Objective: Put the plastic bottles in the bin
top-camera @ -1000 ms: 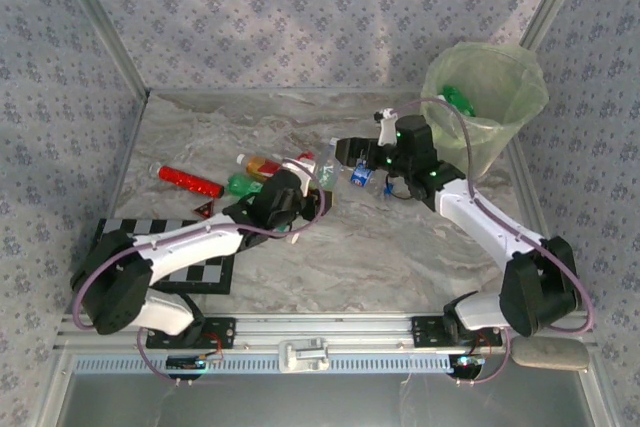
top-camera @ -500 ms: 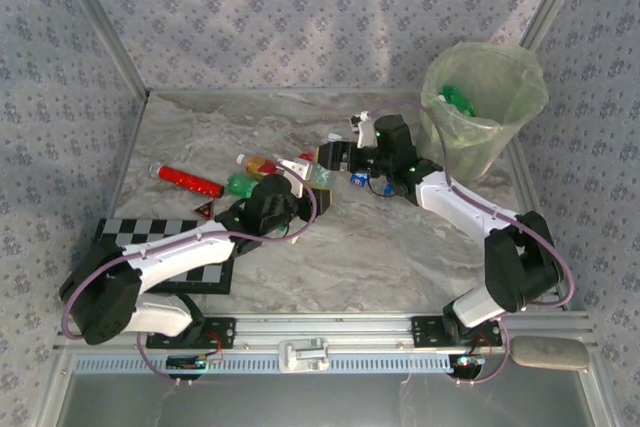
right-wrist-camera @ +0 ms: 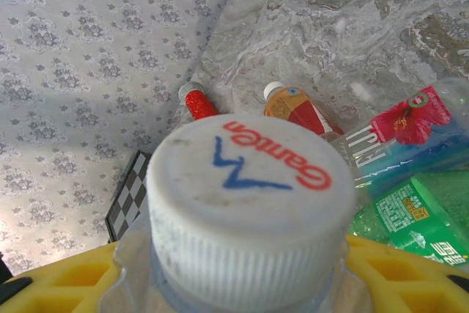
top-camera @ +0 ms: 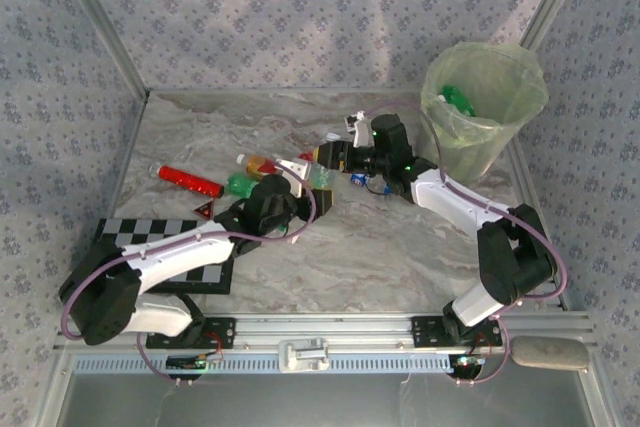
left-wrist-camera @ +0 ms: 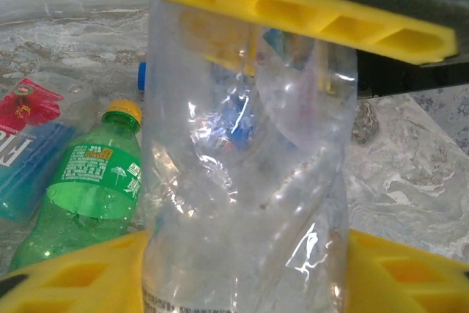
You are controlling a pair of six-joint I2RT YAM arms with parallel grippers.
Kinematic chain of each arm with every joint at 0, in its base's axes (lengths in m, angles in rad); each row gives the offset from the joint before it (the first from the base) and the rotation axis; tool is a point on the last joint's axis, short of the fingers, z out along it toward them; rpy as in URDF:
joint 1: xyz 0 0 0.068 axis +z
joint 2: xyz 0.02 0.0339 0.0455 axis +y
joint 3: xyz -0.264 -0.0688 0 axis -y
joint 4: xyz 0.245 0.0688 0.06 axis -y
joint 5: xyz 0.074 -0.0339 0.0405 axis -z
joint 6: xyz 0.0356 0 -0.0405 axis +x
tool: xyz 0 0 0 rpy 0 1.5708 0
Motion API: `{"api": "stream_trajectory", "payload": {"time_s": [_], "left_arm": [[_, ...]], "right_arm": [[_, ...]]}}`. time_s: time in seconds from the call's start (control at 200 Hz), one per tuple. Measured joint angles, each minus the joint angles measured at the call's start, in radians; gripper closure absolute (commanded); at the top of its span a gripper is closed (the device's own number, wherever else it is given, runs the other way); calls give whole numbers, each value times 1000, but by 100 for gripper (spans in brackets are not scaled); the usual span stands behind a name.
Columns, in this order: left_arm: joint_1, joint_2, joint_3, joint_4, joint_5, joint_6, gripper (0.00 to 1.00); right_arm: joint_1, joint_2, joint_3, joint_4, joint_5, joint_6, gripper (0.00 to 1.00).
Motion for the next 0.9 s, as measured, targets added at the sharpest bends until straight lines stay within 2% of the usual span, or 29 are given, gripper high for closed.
{"api": "stream_trajectory", "payload": {"time_s": [0.195,0.41,0.69,0.905], "left_arm": [[0,-55,-17,-4,-55,-12,15],[33,-114,-55,-22,-142,-57,0],[123,-158,-136,-64,-205,-184,0],[153,-192,-161,-91,-233,-258,0]], "right_arm": [[-18,-11,27,-61,23,-53,46],[-70,-102,90,-220,127,-187,46],[-159,-202,310,-384,280,-379,48],[-386,-259,374,-379,303,-376,49]]}}
